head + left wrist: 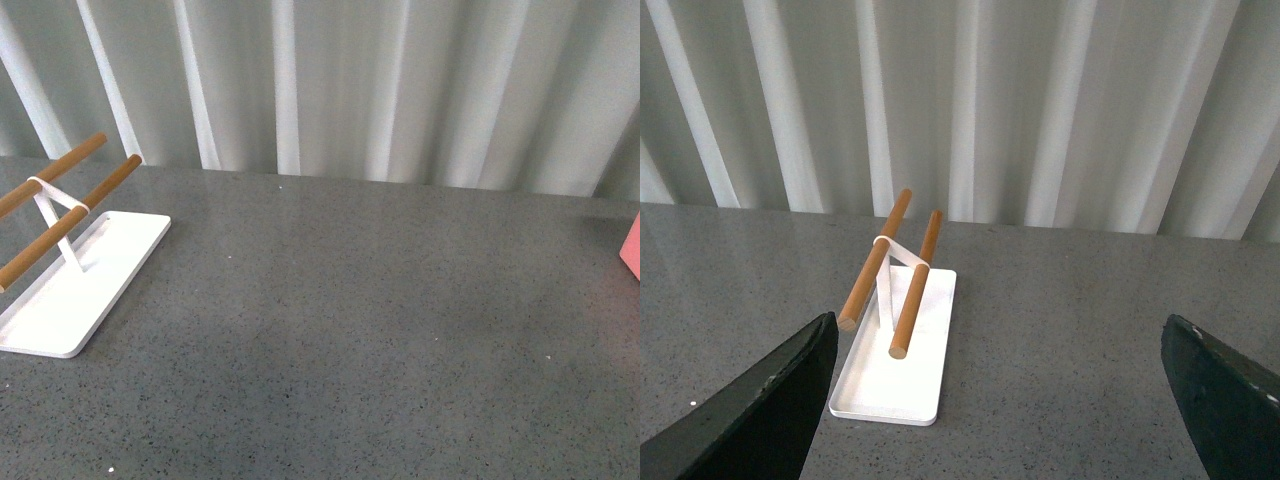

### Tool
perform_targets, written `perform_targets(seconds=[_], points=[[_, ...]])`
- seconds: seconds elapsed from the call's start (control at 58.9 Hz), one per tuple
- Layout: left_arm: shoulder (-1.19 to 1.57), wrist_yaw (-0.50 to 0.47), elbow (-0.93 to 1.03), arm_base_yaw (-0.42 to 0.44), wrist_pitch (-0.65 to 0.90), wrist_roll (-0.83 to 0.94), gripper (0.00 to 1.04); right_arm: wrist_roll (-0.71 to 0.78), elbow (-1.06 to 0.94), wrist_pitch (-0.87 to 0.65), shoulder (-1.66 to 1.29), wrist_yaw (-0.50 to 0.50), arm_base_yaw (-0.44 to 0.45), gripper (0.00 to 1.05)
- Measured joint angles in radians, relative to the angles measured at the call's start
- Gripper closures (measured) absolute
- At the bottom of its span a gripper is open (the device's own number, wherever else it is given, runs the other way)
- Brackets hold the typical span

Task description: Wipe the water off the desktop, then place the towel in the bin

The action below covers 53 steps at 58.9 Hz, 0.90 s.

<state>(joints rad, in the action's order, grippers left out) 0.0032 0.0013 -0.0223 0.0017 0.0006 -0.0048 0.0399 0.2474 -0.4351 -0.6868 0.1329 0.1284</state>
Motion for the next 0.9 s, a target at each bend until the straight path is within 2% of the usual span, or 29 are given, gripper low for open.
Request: perform_targets(seconds=[0.17, 0.204, 0.255, 0.357, 0.9], points=[[0.0, 0.0, 0.0, 0.0, 0.0, 0.0, 0.07, -0.003, -0.074, 0.001, 0.069, -0.032, -0.037, 0.86], [0.0, 0.0, 0.0, 0.0, 0.0, 0.0, 0.07, -0.003, -0.087, 0.005, 0.088, -0.085, -0.069, 0.93], [0.0, 0.0, 0.0, 0.0, 0.0, 0.0, 0.07, -0.003, -0.102, 0.01, 0.111, -0.109, -0.101, 1.02], [0.0, 0.0, 0.0, 0.0, 0.0, 0.0, 0.07, -0.003, -0.13, 0.023, 0.153, -0.11, -0.124, 1.01], [0.0, 0.0, 0.0, 0.0, 0.0, 0.0, 0.07, -0.01, -0.214, 0.15, 0.365, -0.118, -0.125, 1.01]])
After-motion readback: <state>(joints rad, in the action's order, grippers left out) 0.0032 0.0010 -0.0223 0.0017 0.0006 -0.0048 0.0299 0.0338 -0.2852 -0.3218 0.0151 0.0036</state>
